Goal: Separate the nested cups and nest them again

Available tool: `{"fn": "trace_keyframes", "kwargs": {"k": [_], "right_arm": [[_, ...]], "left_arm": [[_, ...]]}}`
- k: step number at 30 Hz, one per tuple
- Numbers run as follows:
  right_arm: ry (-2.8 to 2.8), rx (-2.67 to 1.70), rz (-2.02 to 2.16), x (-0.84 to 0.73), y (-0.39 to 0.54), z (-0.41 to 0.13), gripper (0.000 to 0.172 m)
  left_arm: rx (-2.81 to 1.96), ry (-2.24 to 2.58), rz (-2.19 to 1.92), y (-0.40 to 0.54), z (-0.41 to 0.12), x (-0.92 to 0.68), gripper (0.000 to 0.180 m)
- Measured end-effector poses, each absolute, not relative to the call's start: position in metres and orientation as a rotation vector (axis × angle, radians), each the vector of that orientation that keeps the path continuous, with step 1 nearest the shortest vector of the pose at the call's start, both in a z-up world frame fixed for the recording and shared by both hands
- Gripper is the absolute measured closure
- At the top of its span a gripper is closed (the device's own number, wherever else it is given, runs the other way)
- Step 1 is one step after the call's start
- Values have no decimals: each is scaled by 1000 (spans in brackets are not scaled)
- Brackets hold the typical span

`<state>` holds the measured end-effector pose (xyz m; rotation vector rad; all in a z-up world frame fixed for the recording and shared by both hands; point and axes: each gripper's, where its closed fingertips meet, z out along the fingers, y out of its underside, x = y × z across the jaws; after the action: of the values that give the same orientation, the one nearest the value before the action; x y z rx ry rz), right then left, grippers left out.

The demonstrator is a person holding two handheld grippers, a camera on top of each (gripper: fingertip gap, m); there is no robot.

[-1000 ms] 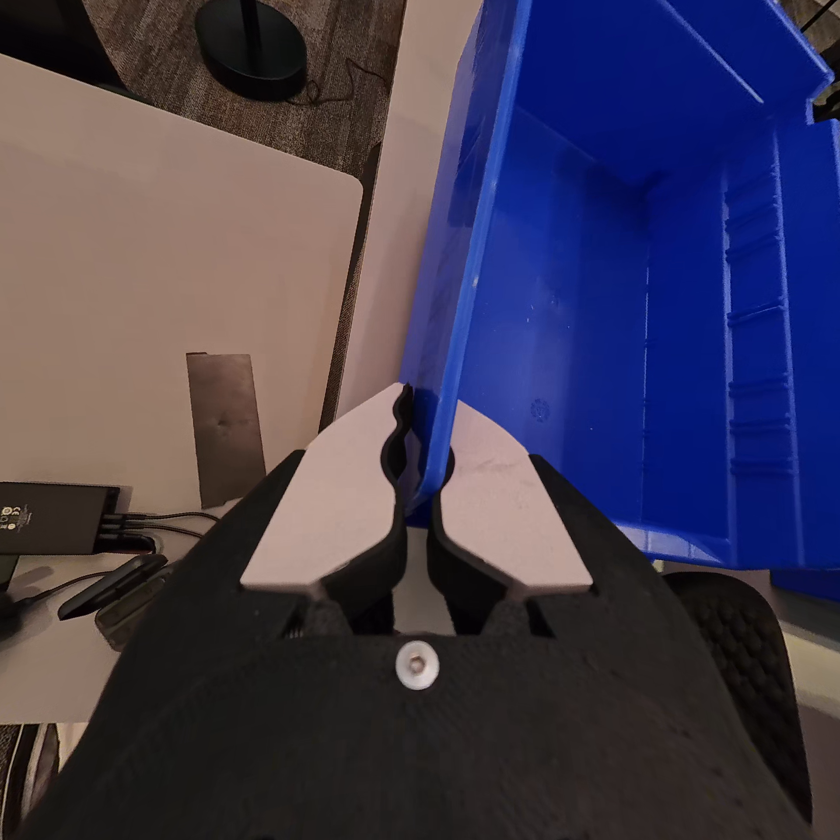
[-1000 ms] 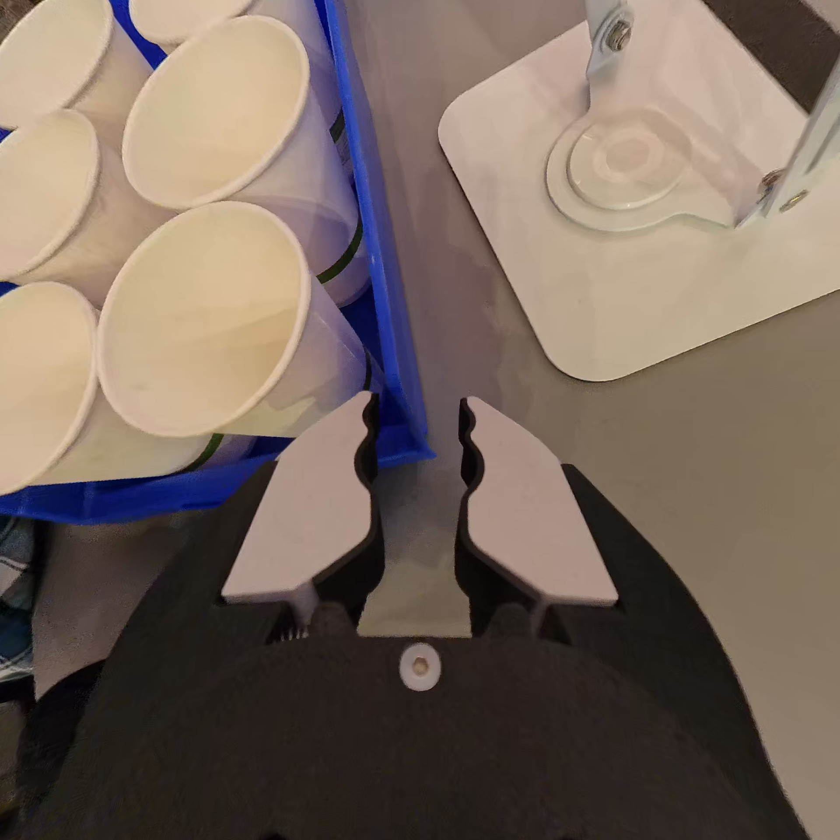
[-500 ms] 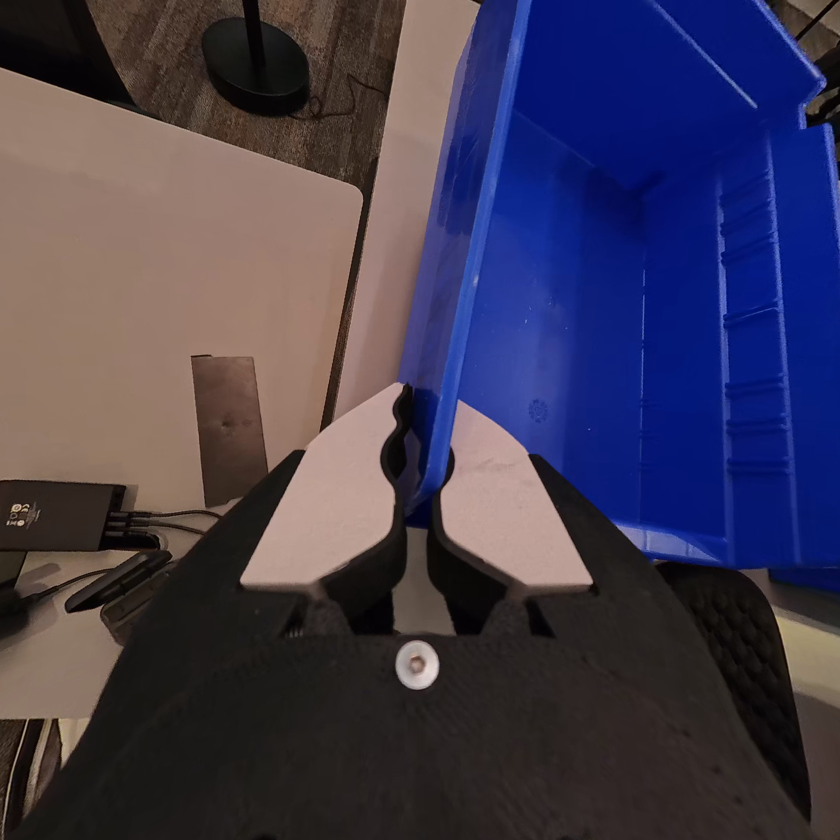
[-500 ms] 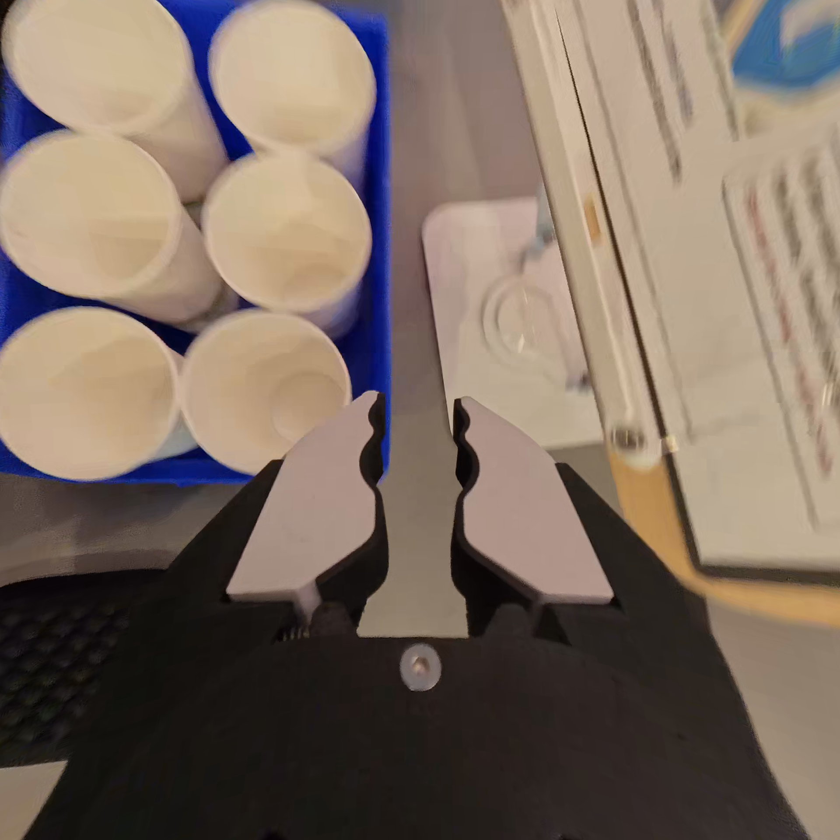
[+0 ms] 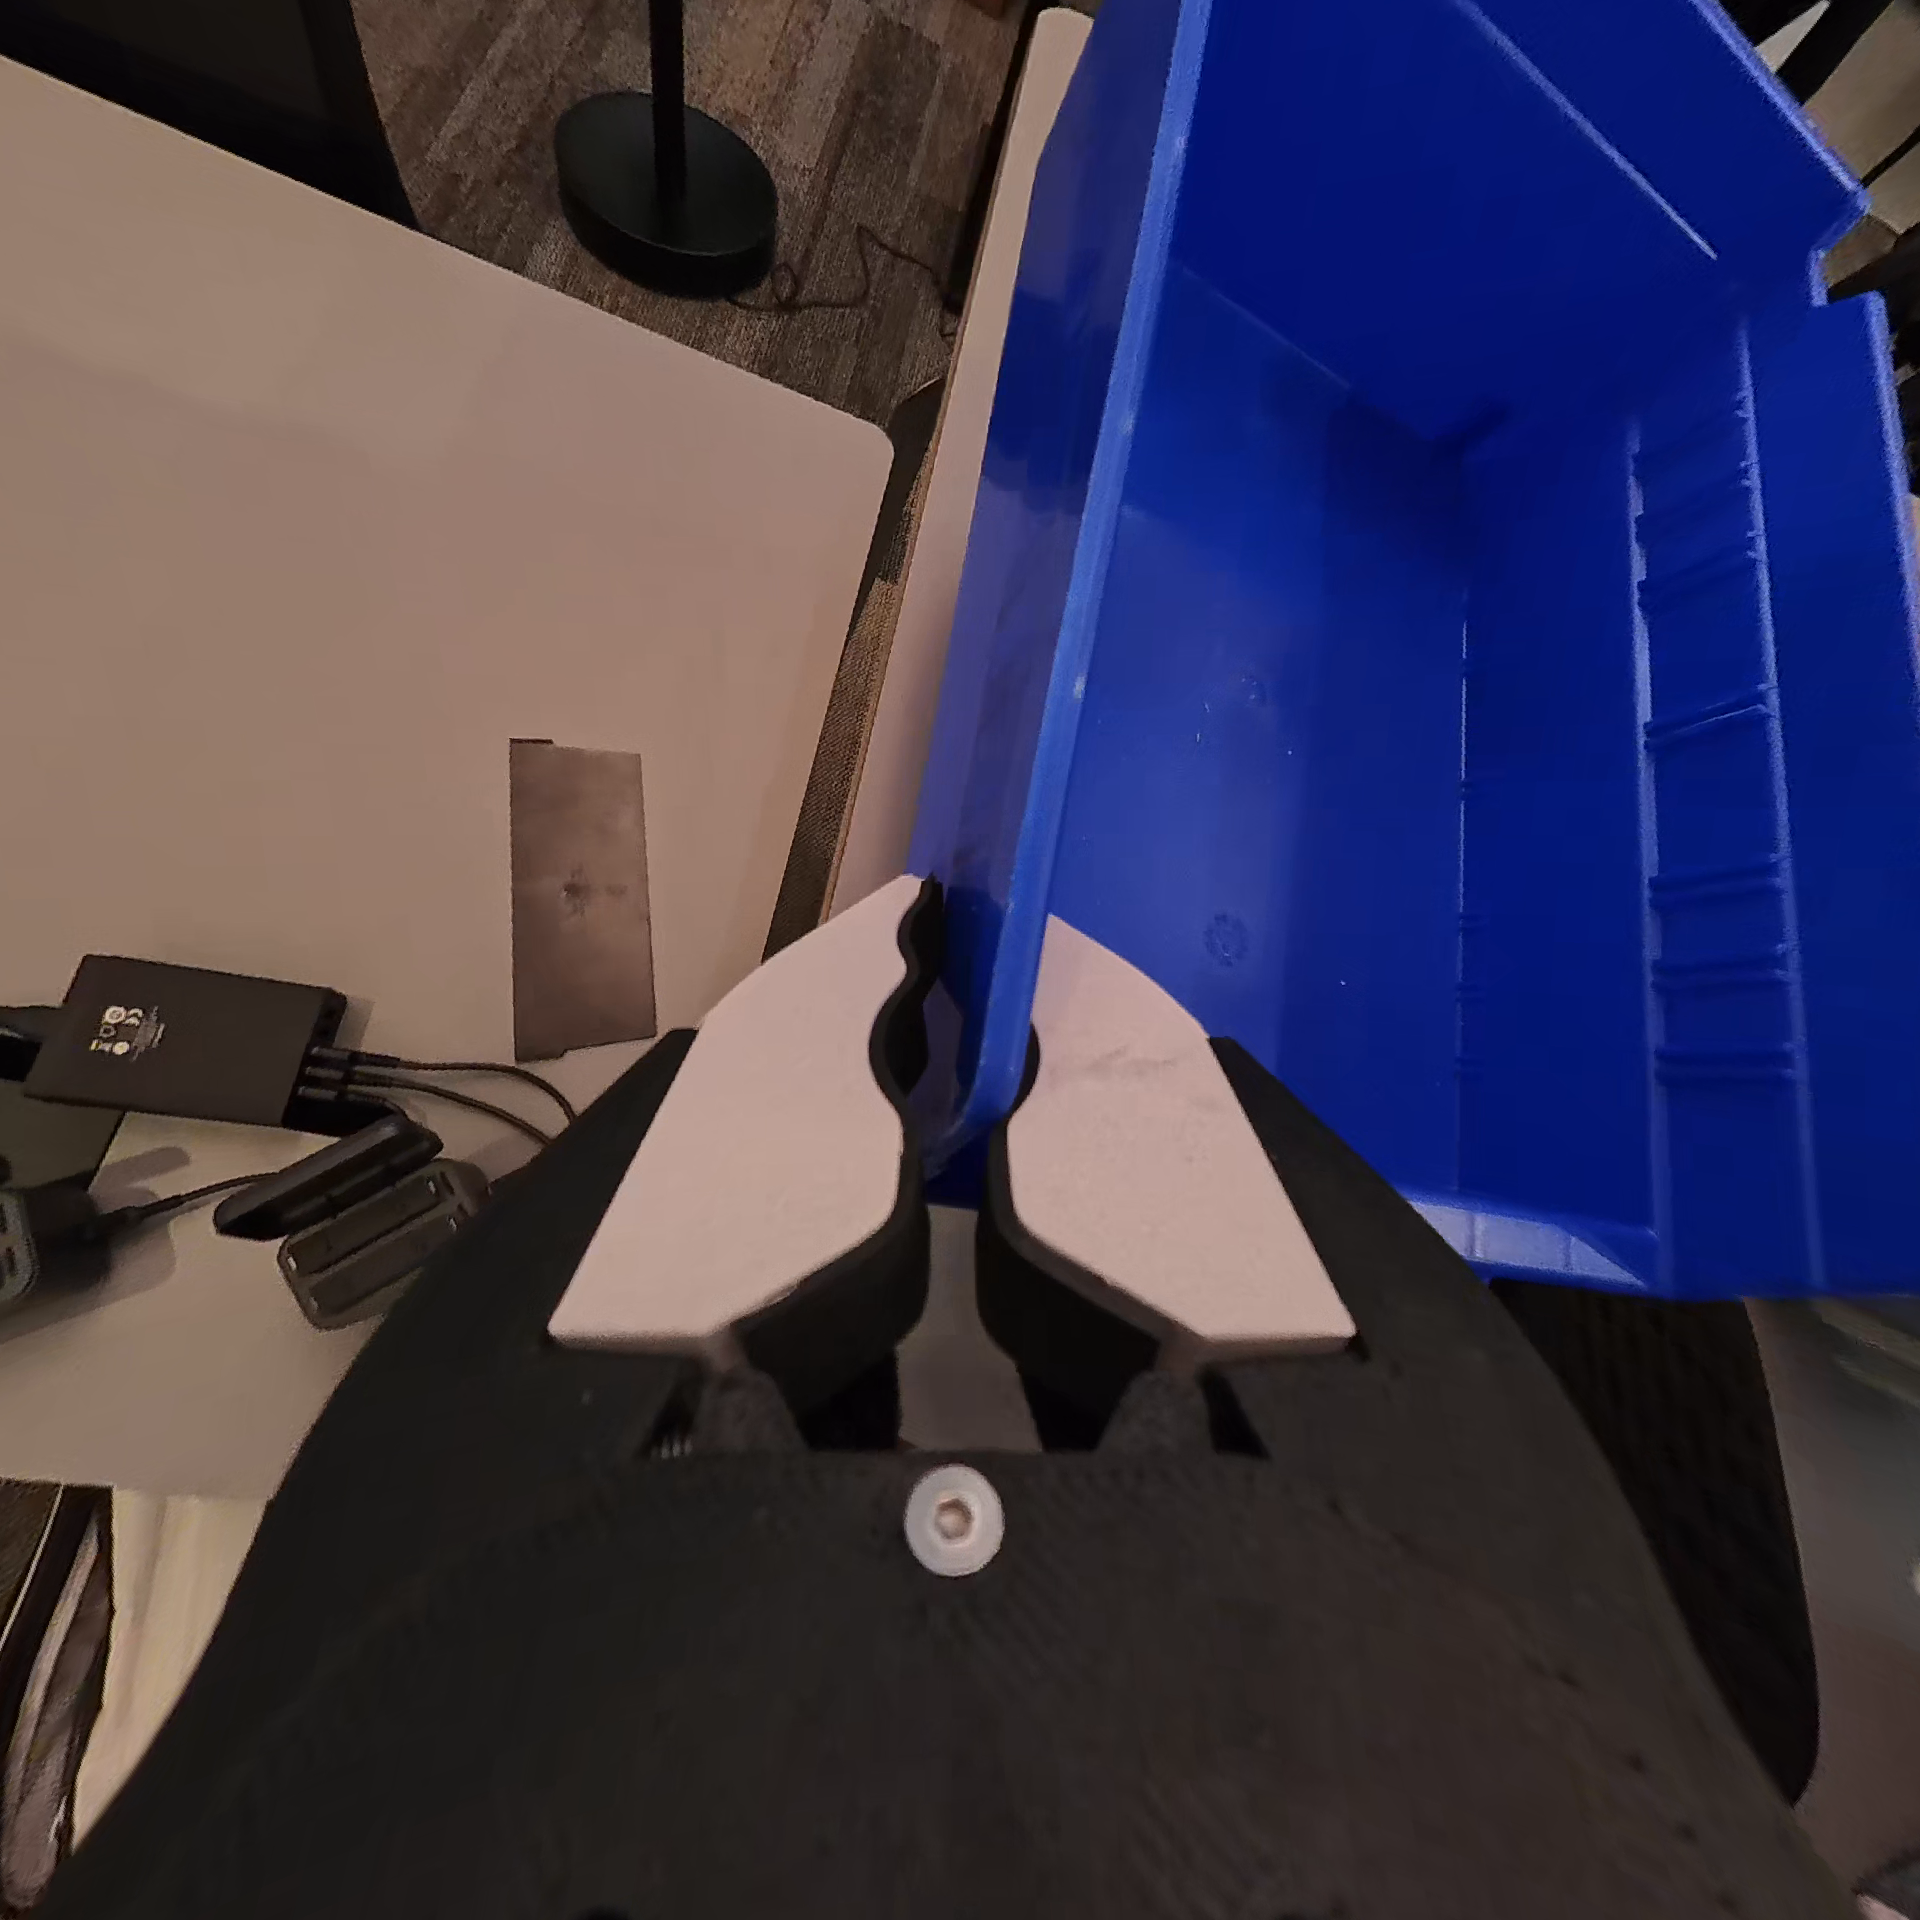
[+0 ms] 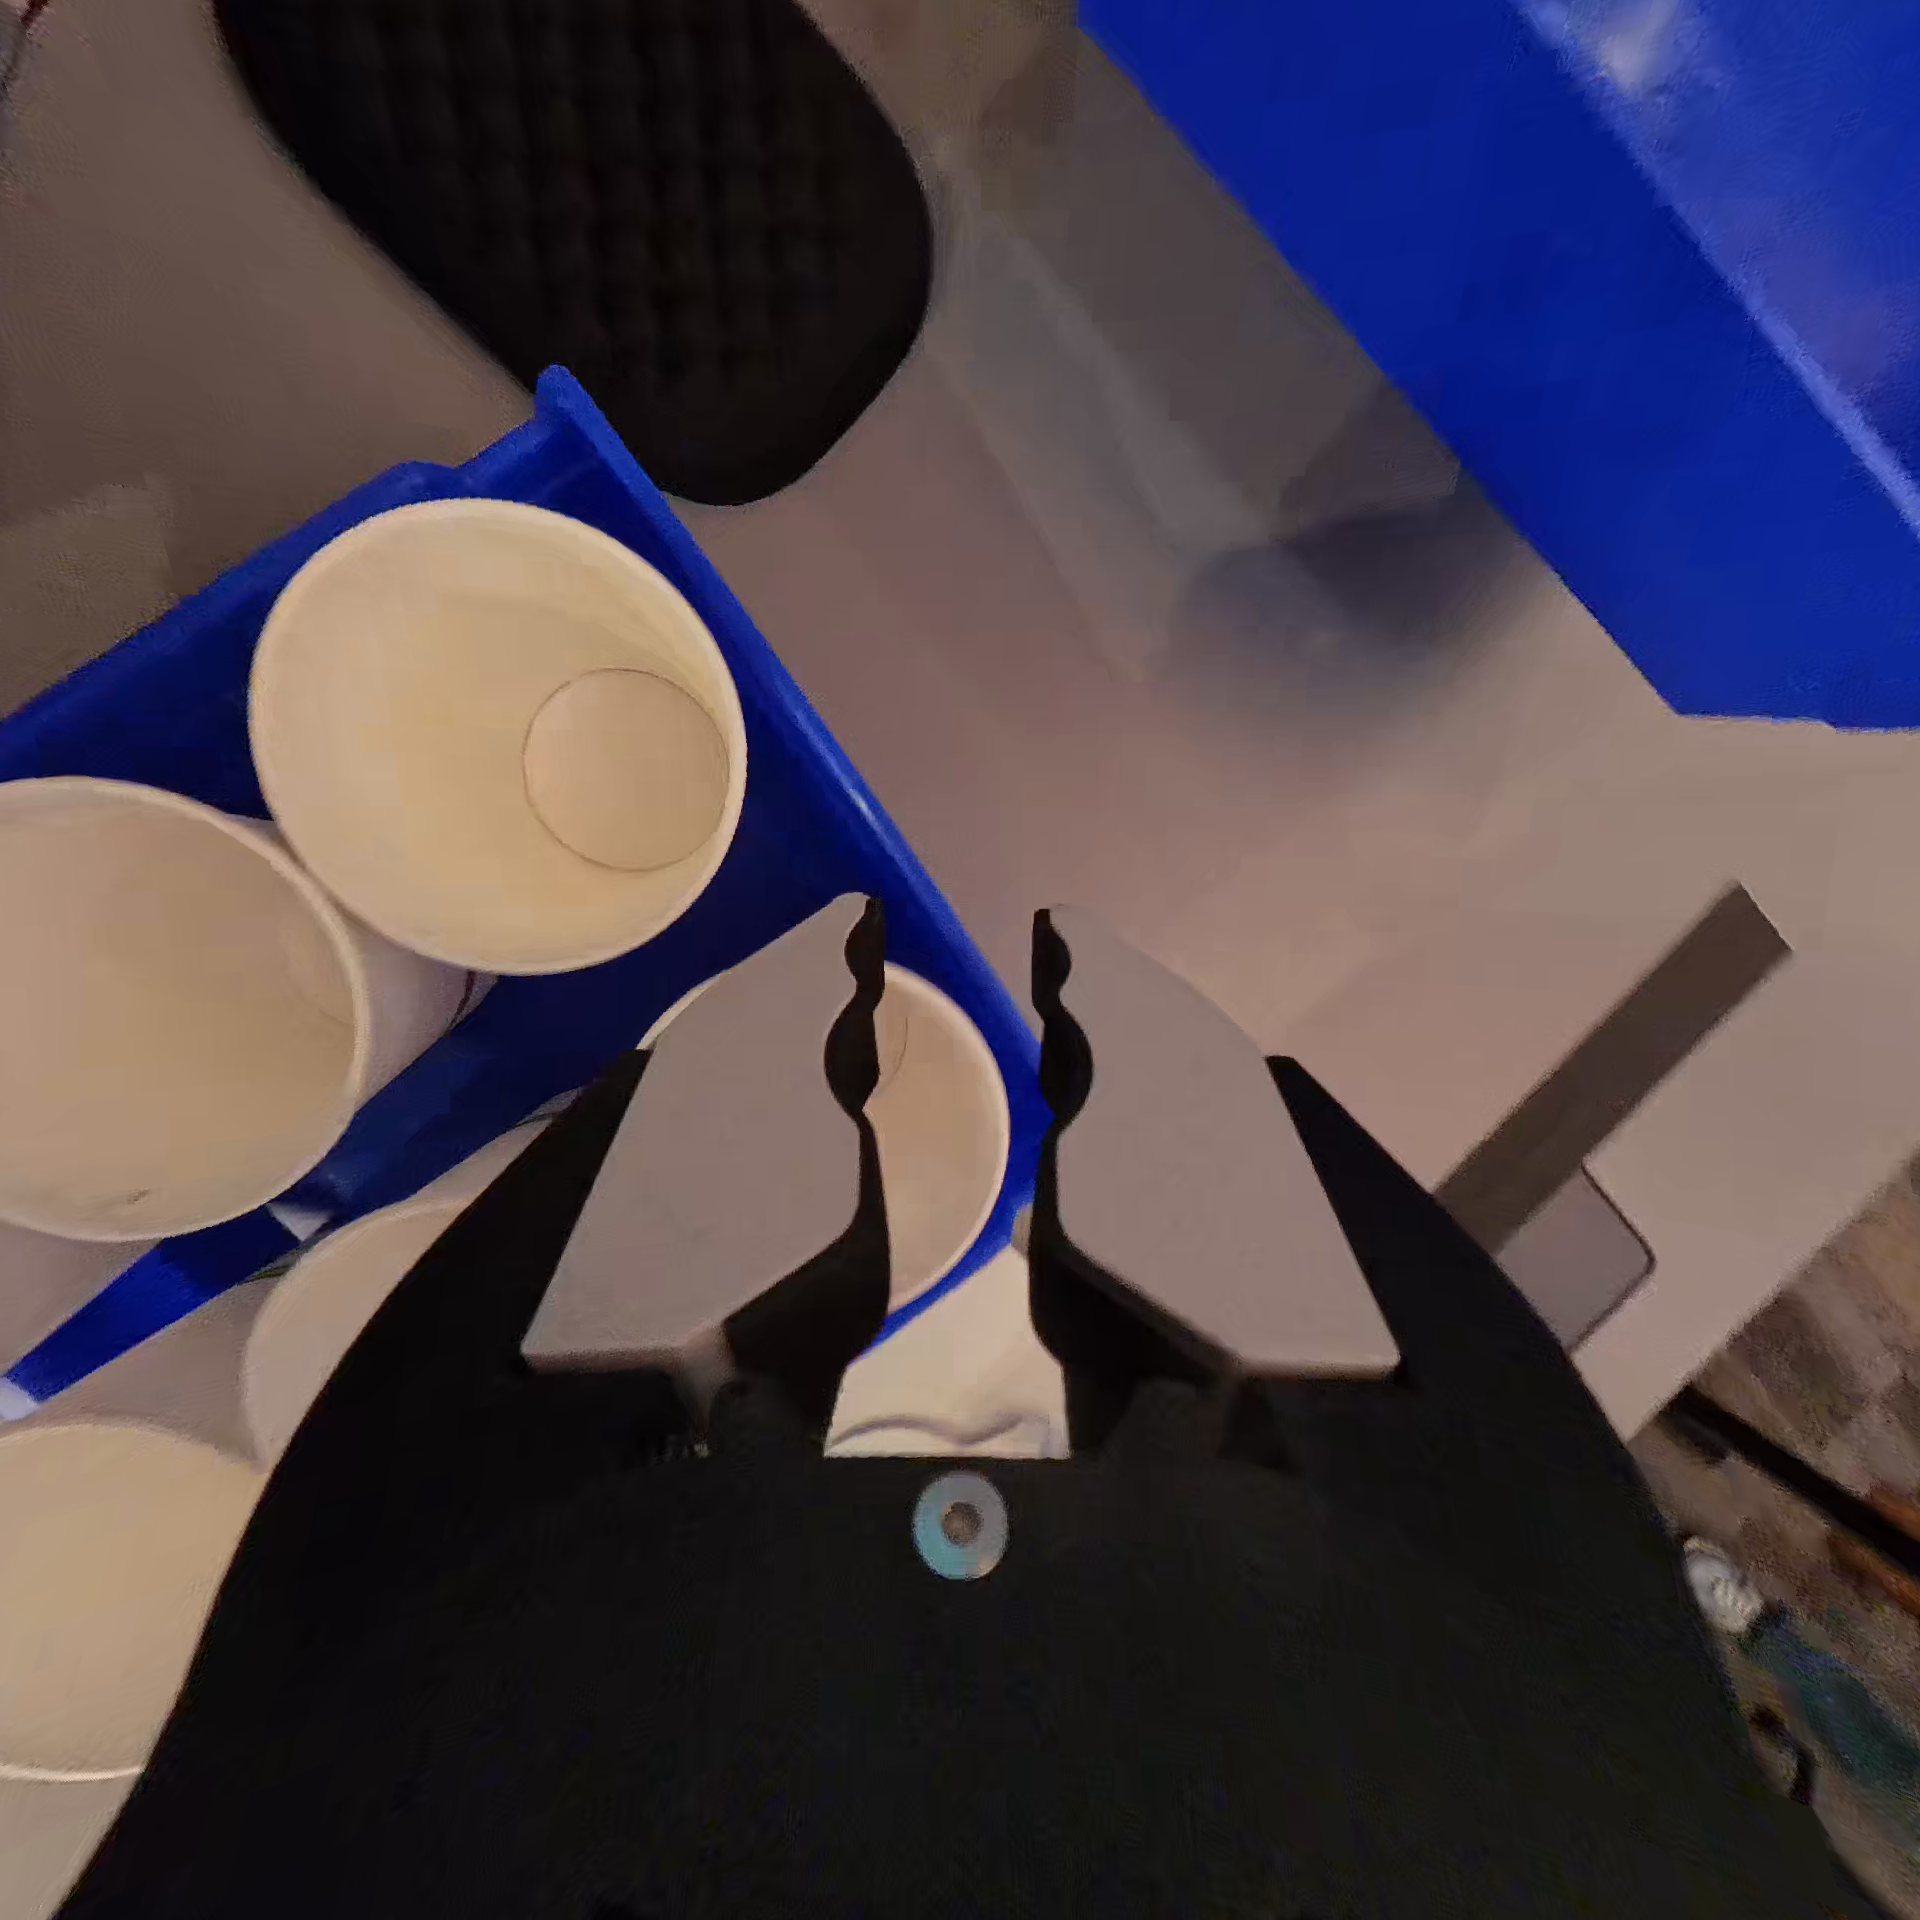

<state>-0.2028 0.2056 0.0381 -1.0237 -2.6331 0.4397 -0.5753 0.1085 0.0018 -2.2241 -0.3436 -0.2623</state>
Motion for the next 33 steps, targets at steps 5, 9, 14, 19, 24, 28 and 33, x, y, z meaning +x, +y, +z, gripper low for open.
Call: {"fn": "trace_keyframes", "kwargs": {"k": [5,9,14,19,24,28,33], "right_arm": [[-2850,-906,353,-213,192,2,146],[-2974,-865,351,-206,185,-4,151],[-3090,-858,300,-194,184,-13,148],[-3122,-827,246,-199,185,-17,163],[-3078,-833,255,-214,189,-18,164],[-3016,-864,258,-242,195,-18,164],[-2843,-995,233,-293,222,-18,163]], "left_arm": [[-2223,-369,-259,92,-1,-582,175],[-2227,-377,-256,87,-3,-587,174],[-2224,-373,-254,90,-2,-590,174],[-2216,-370,-260,92,0,-590,174],[-2203,-378,-250,87,5,-594,174],[-2181,-402,-227,77,15,-603,174],[-2136,-432,-174,68,42,-619,175]]}}
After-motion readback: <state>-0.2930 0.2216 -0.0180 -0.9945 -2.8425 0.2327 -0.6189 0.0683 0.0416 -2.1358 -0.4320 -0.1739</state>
